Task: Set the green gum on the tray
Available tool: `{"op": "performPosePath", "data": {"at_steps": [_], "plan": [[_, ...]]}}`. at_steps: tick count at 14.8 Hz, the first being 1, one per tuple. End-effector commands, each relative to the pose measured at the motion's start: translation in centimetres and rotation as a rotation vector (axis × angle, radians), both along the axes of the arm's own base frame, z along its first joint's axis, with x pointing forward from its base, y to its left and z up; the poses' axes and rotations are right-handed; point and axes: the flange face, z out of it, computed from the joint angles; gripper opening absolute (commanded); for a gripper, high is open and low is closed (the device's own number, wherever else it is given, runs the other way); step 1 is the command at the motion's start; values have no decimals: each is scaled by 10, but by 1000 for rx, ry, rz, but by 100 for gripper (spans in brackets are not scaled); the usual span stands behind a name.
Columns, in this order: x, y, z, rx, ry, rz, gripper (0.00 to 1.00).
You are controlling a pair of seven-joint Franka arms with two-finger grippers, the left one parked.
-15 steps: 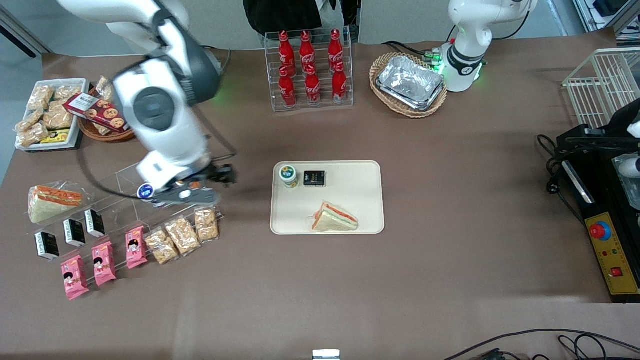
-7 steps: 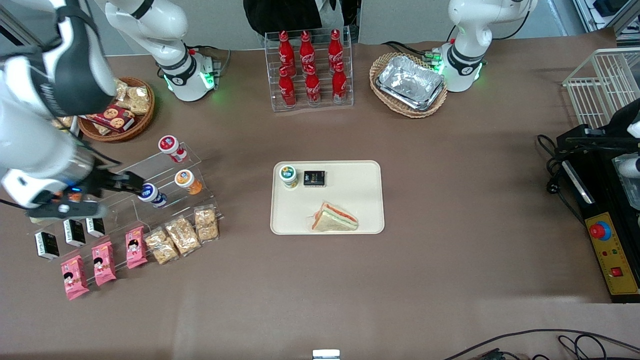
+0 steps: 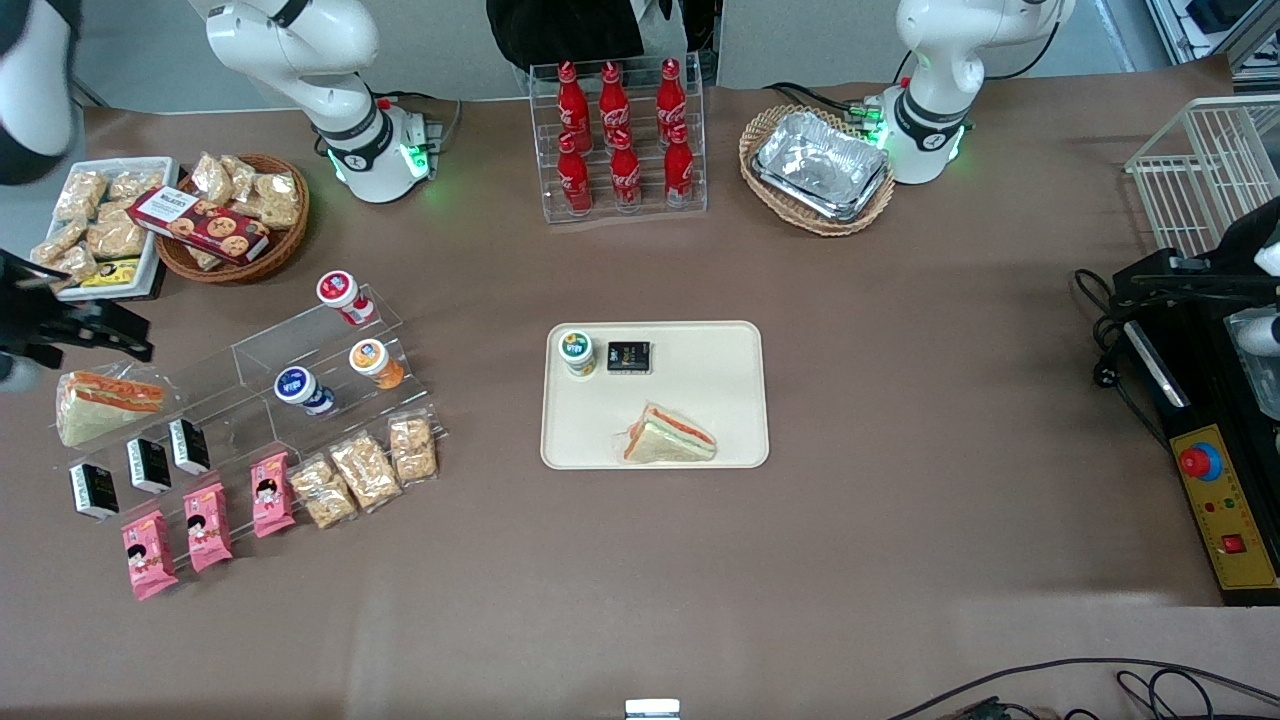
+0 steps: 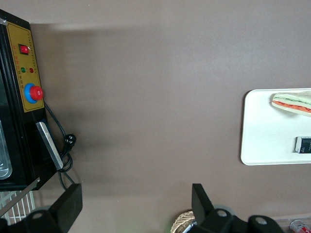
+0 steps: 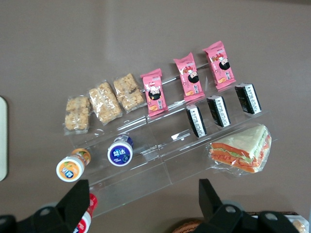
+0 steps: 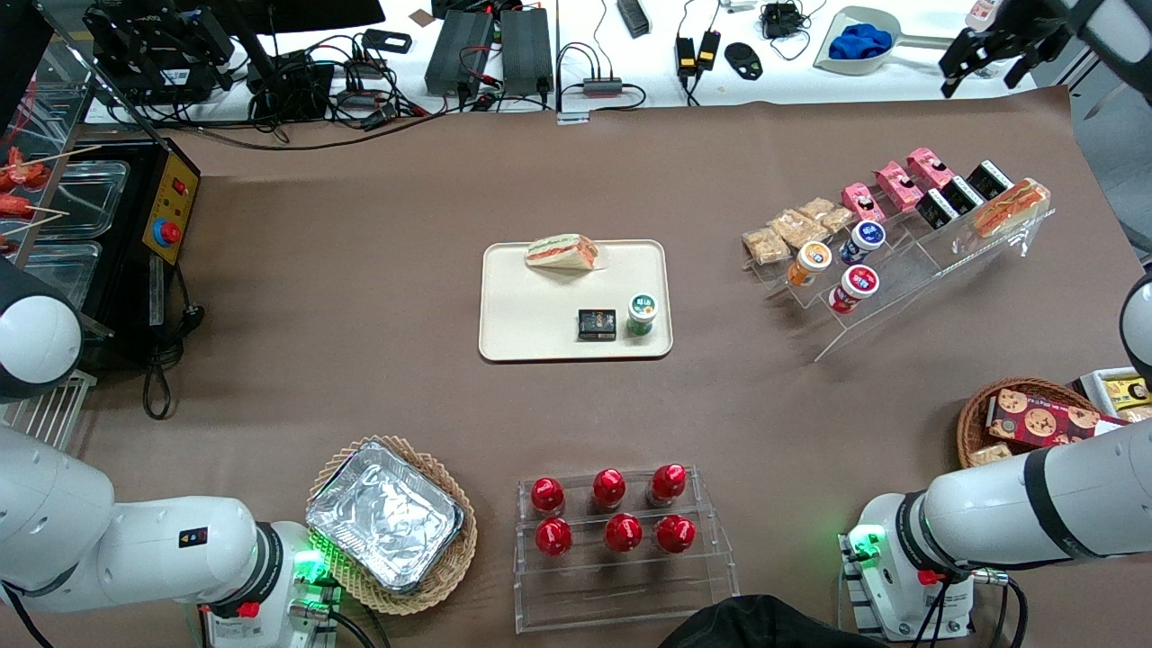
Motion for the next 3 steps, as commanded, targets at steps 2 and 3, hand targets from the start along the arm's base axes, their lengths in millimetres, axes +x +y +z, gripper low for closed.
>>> {"op": "performPosePath", "data": {"at_steps": [2,3], "plan": [[-6,-1,11,38,-7,39,100],[-10,-2,15,42,-12,38,100]]}}
